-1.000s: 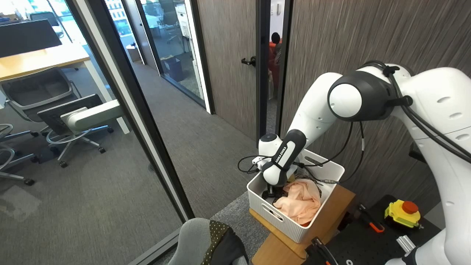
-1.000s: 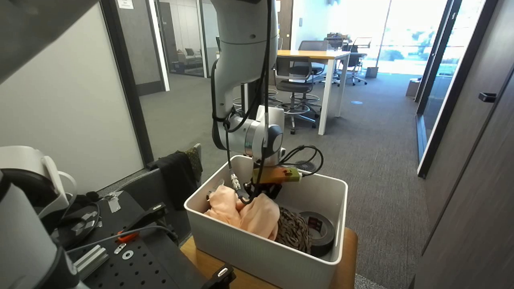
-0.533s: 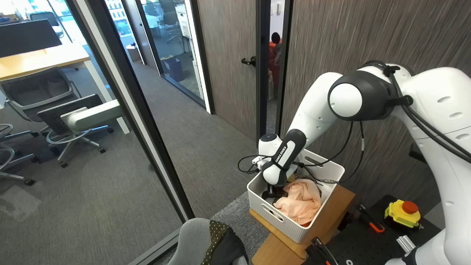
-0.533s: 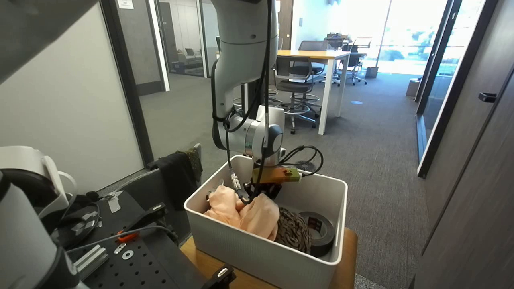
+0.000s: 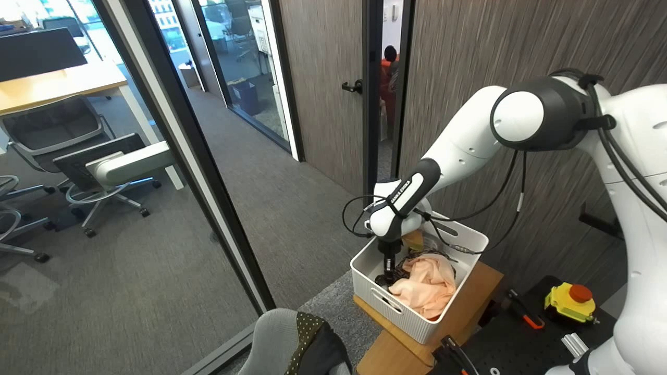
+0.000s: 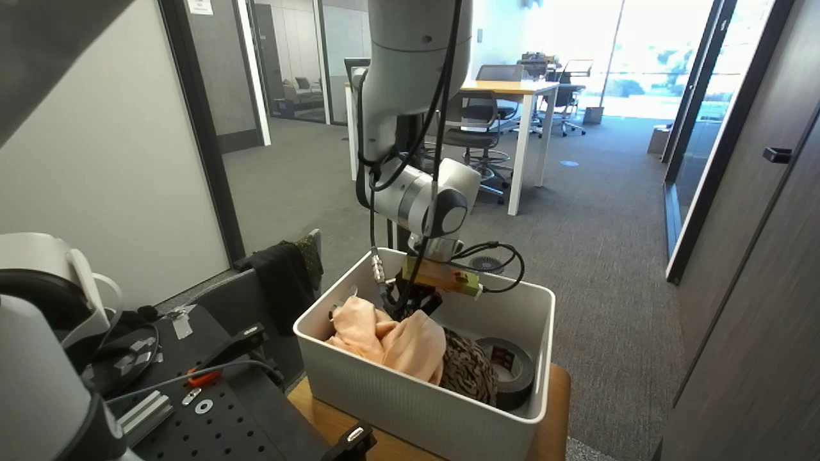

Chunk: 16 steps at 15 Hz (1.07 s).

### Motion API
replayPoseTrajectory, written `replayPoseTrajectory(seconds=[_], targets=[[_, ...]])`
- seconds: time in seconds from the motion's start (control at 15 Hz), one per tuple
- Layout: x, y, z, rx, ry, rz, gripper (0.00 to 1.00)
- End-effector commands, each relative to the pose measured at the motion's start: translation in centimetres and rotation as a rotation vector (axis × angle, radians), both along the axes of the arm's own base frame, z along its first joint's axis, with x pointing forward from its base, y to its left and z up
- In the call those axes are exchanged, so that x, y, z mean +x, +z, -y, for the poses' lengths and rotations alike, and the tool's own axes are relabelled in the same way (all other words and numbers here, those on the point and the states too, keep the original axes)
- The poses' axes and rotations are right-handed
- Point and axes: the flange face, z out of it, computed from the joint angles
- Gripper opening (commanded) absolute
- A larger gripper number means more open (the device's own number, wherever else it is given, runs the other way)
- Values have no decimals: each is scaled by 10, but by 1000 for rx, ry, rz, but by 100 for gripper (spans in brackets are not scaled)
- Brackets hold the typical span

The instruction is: Pick the sock from the box and put it on the back rest of the chair

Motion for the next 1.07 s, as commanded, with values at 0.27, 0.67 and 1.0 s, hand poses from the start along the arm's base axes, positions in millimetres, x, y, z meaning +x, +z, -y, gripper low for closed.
replayPoseTrajectory(seconds=[0.27,0.67,1.0], targets=[[-24,84,-6,2,-72,-17,8],[-24,167,-29,2,-60,57,8],[-25,240,-69,-2,22,136,8]])
